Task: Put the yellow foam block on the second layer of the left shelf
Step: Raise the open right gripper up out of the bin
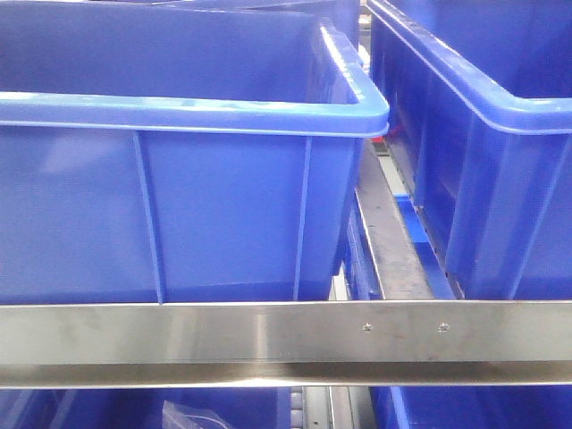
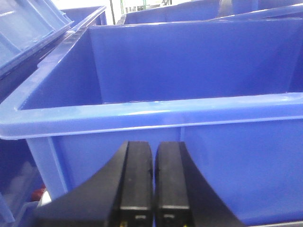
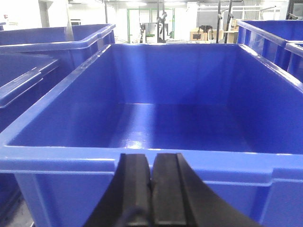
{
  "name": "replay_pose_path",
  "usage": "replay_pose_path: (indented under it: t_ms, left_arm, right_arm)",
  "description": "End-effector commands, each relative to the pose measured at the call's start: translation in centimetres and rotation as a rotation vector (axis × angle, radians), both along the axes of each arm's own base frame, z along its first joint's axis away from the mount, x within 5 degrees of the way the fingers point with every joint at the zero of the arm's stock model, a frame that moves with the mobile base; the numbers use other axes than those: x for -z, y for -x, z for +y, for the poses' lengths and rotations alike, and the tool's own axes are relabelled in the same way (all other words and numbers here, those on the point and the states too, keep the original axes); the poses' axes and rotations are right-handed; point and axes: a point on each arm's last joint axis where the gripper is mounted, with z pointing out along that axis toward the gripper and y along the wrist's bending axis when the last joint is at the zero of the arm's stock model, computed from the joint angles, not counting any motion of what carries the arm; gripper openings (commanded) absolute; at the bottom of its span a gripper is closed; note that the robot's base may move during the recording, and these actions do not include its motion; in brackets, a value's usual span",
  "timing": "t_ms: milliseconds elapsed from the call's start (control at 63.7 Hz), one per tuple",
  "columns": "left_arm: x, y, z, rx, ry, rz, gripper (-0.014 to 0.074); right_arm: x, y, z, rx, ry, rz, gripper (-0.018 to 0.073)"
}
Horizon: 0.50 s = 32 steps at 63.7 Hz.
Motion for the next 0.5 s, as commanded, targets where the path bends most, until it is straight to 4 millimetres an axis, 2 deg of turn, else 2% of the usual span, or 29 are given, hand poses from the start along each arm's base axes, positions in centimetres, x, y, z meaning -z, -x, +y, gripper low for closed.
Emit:
replay_pose_path:
  t_ms: [0,487]
  left_arm:
    - [0.11,0.05,-0.03,0.006,0.013,-0.07,0.0124]
    - [0.11,0.05,-0.03,0.006,0.013,-0.07,0.0124]
  right_arm:
    - [-1.53,0.45,0.01,0.0,0.002,-0.129,0.0059]
    - [-1.53,0.45,0.01,0.0,0.002,-0.129,0.0059]
